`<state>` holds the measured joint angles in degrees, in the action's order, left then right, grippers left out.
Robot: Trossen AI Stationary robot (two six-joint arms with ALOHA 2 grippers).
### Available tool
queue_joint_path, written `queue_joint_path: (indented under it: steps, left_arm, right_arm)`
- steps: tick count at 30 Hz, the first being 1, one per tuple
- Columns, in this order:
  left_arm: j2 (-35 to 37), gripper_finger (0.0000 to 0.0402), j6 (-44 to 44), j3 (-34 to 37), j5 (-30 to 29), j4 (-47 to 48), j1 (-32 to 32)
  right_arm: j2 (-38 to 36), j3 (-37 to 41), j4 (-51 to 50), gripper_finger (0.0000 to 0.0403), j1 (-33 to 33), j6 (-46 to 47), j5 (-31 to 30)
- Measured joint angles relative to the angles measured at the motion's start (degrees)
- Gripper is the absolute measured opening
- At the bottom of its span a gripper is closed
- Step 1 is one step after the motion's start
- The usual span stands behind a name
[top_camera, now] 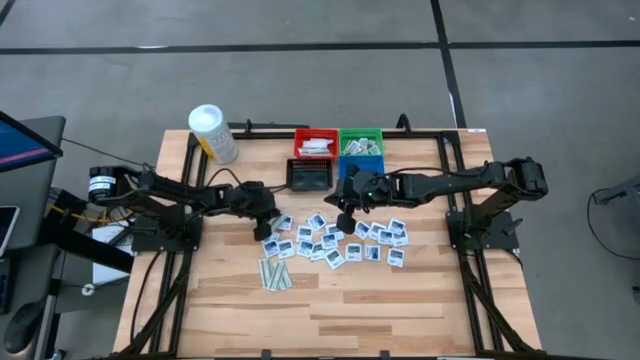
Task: Pick & Place First Aid Supplies
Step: Put the bandage into the red basket
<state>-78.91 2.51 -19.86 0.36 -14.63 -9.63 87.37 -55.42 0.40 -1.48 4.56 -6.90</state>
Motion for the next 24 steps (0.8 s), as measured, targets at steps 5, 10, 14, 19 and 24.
queue_joint_path:
  steps: [5,10,14,19,24]
  left_arm:
    - [0.00,0.0076,0.02,0.00,-1.13,0.00,0.00]
    - [0.00,0.0085,0.02,0.02,-1.20,-0.02,0.00]
    - [0.00,0.0085,0.20,0.02,-1.20,0.01,0.00]
    - [0.00,0.0086,0.22,0.02,0.38,0.11,0.00]
    - [0.00,0.0085,0.22,0.03,1.19,0.49,0.02]
  right_arm:
    - [0.00,0.00,0.00,0.0006,0.00,0.00,0.00]
    - [0.00,0.00,-0.02,0.0006,0.00,0.00,0.00]
    - [0.00,0.00,-0.05,0.0006,0.00,0.00,0.00]
    - [0.00,0.00,-0.10,0.0006,0.00,0.00,0.00]
    - [0.00,0.00,-0.84,0.0006,0.00,0.00,0.00]
